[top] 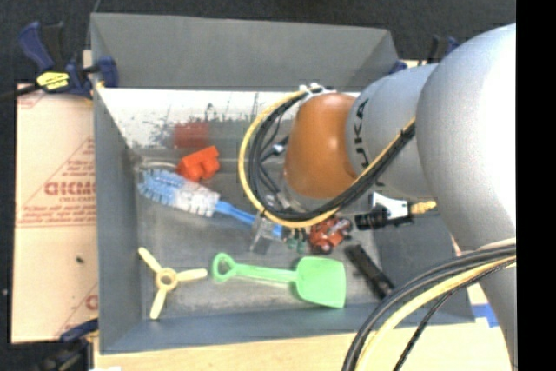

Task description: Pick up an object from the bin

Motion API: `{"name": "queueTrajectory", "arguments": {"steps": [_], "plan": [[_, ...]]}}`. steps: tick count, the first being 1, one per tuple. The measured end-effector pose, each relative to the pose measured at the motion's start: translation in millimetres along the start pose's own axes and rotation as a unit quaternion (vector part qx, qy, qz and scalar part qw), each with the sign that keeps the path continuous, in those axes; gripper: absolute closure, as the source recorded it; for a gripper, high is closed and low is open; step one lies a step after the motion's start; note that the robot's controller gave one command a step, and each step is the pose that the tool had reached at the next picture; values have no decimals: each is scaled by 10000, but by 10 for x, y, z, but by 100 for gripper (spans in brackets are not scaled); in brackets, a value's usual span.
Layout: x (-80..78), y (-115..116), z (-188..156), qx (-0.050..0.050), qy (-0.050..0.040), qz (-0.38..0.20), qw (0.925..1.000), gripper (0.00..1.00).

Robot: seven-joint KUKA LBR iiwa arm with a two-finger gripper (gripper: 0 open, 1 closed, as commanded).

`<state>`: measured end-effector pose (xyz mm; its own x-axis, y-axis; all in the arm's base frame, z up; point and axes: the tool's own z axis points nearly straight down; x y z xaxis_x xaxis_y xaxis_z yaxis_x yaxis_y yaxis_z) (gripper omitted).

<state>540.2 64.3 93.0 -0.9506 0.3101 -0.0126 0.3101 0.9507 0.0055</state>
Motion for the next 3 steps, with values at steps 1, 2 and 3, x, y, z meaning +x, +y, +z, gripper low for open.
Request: {"name": "queueTrajectory", "arguments": {"steps": [1,2,3], "plan": [[-201,570,95,-11,-18,-1129,9936,100],[-162,380,21,-10,-5,-863,9963,100],[243,51,-316,-6,-9,-918,9958,100]]}}
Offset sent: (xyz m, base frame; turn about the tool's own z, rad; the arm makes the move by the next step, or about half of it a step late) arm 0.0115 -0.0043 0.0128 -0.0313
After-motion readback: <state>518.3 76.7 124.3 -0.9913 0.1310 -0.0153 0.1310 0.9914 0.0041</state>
